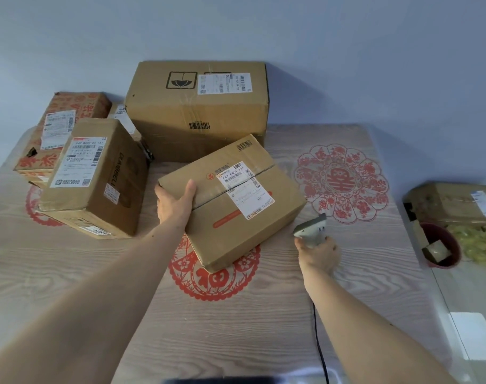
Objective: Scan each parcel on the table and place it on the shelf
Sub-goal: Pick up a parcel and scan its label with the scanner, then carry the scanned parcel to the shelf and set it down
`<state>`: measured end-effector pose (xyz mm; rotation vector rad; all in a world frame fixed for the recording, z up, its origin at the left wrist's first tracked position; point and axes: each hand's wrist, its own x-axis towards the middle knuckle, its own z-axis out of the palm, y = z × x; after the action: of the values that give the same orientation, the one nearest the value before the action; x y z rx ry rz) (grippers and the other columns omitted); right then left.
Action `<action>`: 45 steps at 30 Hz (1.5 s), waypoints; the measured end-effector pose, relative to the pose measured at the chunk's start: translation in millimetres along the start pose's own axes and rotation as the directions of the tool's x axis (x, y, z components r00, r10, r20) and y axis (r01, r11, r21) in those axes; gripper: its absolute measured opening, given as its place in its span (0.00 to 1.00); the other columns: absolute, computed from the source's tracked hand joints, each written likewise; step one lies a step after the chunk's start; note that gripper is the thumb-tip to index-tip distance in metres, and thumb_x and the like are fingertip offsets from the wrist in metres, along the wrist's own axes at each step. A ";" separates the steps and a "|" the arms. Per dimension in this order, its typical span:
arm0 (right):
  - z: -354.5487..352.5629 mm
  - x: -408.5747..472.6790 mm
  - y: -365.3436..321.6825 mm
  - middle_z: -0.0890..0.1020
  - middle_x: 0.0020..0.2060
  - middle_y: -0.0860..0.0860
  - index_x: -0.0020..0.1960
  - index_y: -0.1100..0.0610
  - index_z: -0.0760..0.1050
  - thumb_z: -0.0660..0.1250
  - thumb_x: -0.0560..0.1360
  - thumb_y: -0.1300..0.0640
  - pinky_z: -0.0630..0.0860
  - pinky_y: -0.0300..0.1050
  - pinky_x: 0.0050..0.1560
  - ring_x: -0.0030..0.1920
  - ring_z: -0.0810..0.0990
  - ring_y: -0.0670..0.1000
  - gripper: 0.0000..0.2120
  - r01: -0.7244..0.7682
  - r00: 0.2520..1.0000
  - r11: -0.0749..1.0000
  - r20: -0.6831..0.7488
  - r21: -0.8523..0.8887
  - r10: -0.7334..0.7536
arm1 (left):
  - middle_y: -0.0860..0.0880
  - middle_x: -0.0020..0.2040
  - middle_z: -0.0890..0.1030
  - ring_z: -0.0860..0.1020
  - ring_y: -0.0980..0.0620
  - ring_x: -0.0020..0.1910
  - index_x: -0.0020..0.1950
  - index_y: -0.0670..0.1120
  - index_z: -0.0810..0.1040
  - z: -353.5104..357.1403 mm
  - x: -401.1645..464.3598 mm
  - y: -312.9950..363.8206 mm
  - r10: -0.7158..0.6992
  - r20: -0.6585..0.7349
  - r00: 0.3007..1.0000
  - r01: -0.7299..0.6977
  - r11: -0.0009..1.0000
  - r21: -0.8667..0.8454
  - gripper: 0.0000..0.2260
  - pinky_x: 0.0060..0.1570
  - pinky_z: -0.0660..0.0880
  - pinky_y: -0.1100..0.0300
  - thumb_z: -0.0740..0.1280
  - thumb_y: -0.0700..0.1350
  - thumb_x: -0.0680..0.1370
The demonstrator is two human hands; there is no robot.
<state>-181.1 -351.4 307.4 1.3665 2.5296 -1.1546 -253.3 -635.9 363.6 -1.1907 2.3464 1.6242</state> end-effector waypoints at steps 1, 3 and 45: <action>-2.3 -3.2 -4.8 0.69 0.68 0.60 0.70 0.62 0.65 0.78 0.68 0.46 0.70 0.61 0.64 0.67 0.68 0.62 0.39 0.010 0.999 1.000 -0.034 0.008 -0.009 | 0.47 0.71 0.70 0.72 0.43 0.67 0.78 0.53 0.53 -0.4 -1.1 0.9 -0.003 0.005 1.000 0.003 1.000 0.001 0.44 0.66 0.72 0.41 0.67 0.70 0.70; -8.1 -10.2 -18.5 0.67 0.68 0.58 0.71 0.59 0.64 0.78 0.67 0.51 0.65 0.58 0.68 0.68 0.67 0.61 0.39 0.084 0.987 0.995 -0.143 0.044 -0.077 | 0.47 0.71 0.70 0.72 0.42 0.67 0.77 0.51 0.53 -2.1 -3.2 2.6 -0.018 0.006 1.000 0.018 1.000 0.006 0.43 0.65 0.72 0.42 0.67 0.69 0.71; -70.3 -218.9 -133.5 0.76 0.55 0.48 0.63 0.52 0.71 0.63 0.76 0.38 0.78 0.53 0.52 0.55 0.78 0.54 0.23 0.504 0.850 0.702 -0.146 0.503 -0.506 | 0.50 0.62 0.76 0.77 0.49 0.57 0.71 0.48 0.65 -206.7 -161.9 7.6 0.305 -0.014 0.952 -0.295 0.904 -0.309 0.30 0.56 0.77 0.53 0.71 0.59 0.75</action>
<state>-125.2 -505.9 516.5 0.6833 2.7945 -2.0720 -68.4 -713.0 533.5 -0.8545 2.4141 2.1583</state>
